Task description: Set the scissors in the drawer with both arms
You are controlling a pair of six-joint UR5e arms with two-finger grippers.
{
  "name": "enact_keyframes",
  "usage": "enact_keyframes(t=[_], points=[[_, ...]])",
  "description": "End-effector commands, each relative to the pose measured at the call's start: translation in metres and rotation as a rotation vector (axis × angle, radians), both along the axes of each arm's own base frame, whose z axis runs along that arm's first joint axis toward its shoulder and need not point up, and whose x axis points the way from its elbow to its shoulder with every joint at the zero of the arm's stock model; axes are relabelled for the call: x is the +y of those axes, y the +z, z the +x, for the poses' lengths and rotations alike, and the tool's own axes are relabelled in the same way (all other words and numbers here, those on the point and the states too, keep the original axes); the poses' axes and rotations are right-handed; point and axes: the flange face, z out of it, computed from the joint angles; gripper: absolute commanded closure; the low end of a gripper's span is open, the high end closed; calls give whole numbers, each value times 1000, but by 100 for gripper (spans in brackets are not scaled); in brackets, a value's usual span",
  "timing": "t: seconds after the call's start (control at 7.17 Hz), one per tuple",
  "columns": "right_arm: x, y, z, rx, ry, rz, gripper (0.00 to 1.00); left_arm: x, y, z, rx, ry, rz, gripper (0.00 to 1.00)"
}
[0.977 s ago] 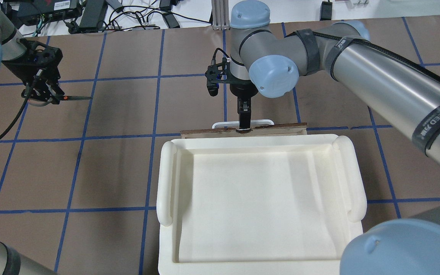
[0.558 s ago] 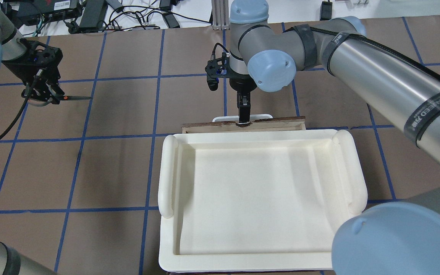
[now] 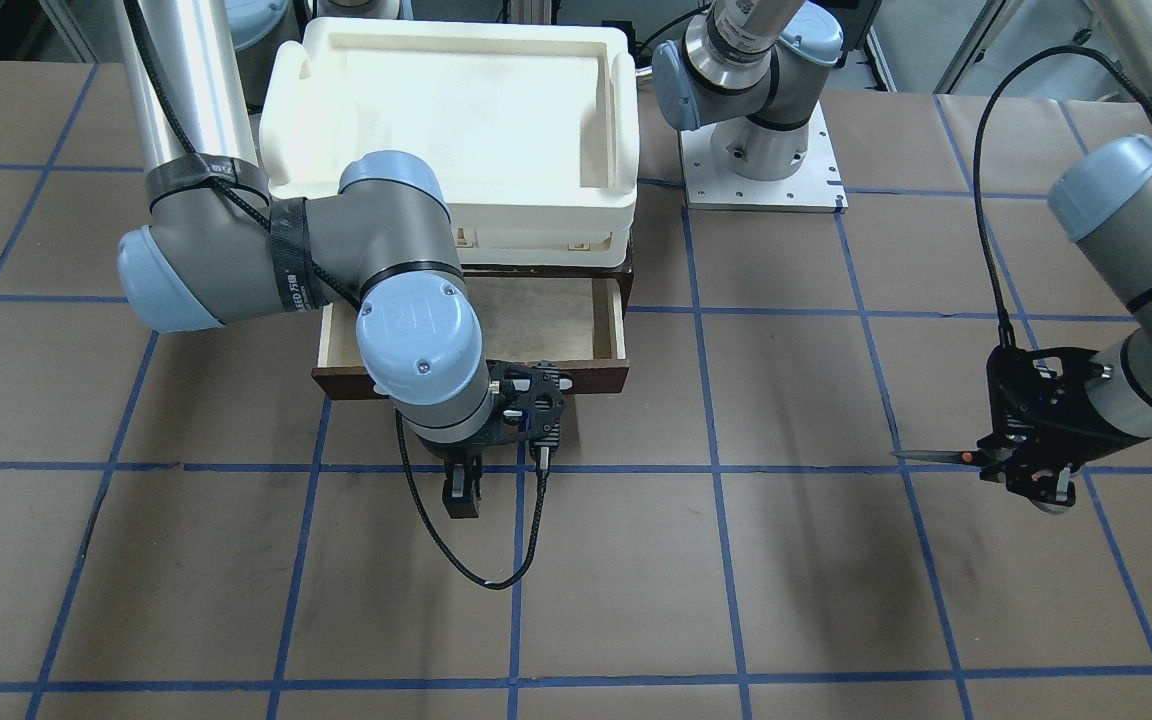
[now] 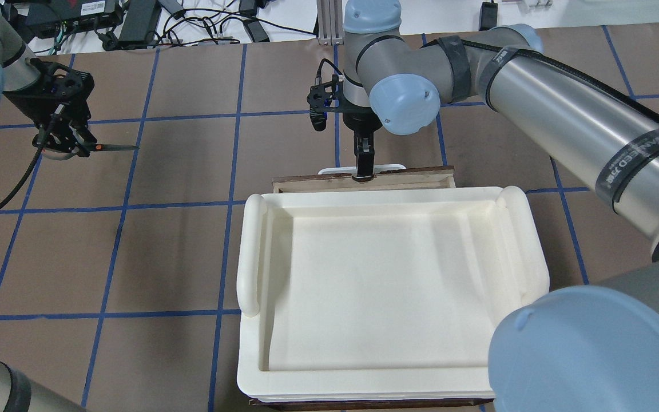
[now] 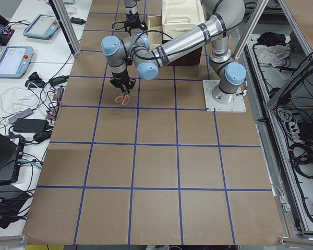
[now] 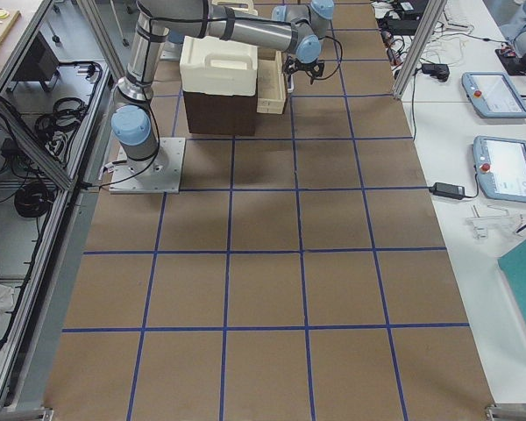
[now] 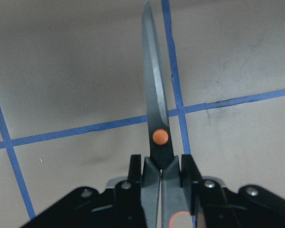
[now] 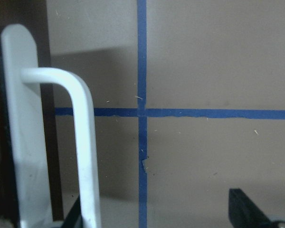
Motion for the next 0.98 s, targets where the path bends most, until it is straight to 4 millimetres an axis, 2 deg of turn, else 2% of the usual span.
enact_keyframes(t=[0.0, 0.28, 0.56, 0.84], points=[[-10, 3, -8, -9, -16, -29, 0, 0, -2, 0, 3, -5, 3, 100], [-21, 9, -10, -17, -19, -51, 0, 0, -2, 0, 3, -5, 3, 100], [-35, 6, -10, -20, -25, -58, 0, 0, -3, -1, 4, -5, 6, 100], [-41, 11, -10, -30, -27, -72, 0, 0, -4, -1, 4, -5, 6, 100]])
